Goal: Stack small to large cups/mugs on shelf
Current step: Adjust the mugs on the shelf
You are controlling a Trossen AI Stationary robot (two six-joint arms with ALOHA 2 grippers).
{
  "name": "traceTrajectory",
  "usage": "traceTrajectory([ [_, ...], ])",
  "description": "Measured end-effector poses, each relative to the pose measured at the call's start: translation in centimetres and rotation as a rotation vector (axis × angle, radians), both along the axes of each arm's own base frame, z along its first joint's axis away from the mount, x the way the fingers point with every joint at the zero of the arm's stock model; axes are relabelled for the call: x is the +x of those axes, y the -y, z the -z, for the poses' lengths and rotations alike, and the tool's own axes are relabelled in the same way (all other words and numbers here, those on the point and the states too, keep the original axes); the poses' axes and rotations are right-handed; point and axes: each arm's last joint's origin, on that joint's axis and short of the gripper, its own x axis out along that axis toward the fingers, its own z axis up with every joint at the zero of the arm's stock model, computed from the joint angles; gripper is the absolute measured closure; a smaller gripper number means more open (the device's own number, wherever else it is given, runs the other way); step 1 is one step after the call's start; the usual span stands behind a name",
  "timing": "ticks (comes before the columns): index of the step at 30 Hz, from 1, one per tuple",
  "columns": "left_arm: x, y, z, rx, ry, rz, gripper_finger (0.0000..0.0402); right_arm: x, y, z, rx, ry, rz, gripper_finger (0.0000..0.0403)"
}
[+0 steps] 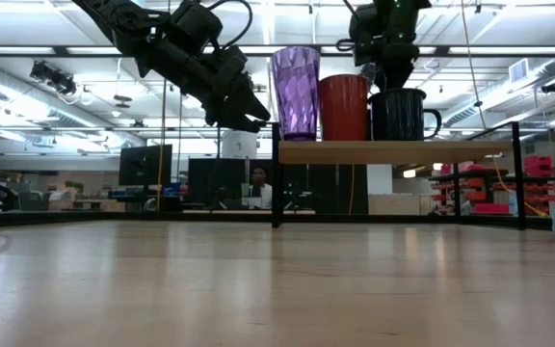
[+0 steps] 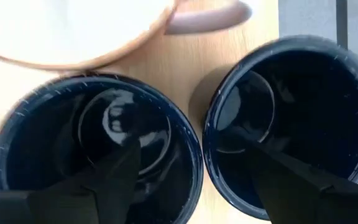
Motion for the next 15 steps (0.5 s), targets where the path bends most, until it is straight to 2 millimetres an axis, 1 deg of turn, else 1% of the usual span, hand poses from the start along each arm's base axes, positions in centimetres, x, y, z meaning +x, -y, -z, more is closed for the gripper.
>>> traceTrajectory([
  [8,0.0,0.0,0.0,0.0,0.0,0.0,0.0047,0.1,0.1,0.8,0.003,-0.02,-0.002,0.0108],
  [15,0.0,0.0,0.0,0.0,0.001,0.0,0.0047,0.2,0.3,2.1,0.012,-0.04,-0.011,0.0108],
])
